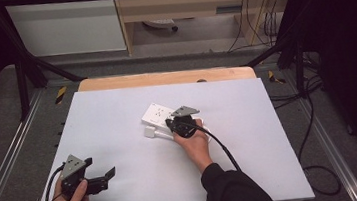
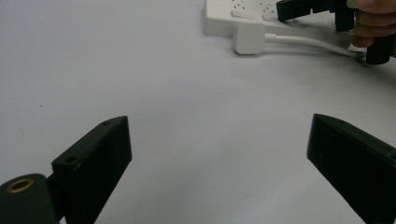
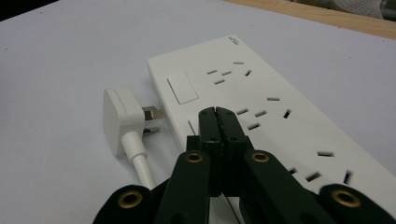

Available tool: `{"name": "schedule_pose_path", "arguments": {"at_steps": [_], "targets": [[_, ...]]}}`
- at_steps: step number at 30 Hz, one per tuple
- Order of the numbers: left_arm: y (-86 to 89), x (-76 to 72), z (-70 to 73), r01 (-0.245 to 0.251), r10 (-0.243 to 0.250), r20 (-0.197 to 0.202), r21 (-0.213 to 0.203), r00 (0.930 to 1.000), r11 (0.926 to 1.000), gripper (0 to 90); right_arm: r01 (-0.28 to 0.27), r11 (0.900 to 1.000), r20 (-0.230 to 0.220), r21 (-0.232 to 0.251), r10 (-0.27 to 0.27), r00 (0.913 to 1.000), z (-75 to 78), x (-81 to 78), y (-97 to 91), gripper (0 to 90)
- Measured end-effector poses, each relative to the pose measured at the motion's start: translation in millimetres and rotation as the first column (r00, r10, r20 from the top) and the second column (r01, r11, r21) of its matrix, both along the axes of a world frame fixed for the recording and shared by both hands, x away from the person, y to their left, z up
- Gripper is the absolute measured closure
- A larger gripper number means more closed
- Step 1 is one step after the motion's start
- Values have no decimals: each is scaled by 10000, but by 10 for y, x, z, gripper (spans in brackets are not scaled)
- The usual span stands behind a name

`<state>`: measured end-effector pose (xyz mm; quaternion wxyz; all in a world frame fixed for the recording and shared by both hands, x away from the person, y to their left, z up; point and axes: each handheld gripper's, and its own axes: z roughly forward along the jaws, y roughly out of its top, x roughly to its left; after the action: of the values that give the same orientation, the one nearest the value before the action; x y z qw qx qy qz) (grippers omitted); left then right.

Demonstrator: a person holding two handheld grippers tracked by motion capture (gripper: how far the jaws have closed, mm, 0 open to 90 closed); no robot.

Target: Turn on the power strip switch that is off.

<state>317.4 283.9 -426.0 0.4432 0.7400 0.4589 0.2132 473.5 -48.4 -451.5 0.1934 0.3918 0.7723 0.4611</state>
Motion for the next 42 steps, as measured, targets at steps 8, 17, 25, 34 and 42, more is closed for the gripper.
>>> {"name": "schedule_pose_path", "arguments": {"at_steps": [8,17,25,34,42], "targets": [[0,0,-1,18,-18,15,21,10000,10000,66,15,10000,-4,44,-15,10000,2,4,3,900],[-1,-2,-1,32,-32,10,18,10000,10000,66,1,9998,122,193,-3,9999,44,-6,-9,900],[-2,-2,-3,54,-54,-2,41,10000,10000,66,65,9995,208,304,-71,9998,97,-8,-42,900],[-5,-3,-4,96,-96,-14,84,10000,9999,66,107,9990,266,431,-119,9996,166,-11,-87,849],[-7,-3,-7,126,-126,-32,115,9999,9999,66,135,9985,263,525,-149,9995,209,-13,-115,796]]}}
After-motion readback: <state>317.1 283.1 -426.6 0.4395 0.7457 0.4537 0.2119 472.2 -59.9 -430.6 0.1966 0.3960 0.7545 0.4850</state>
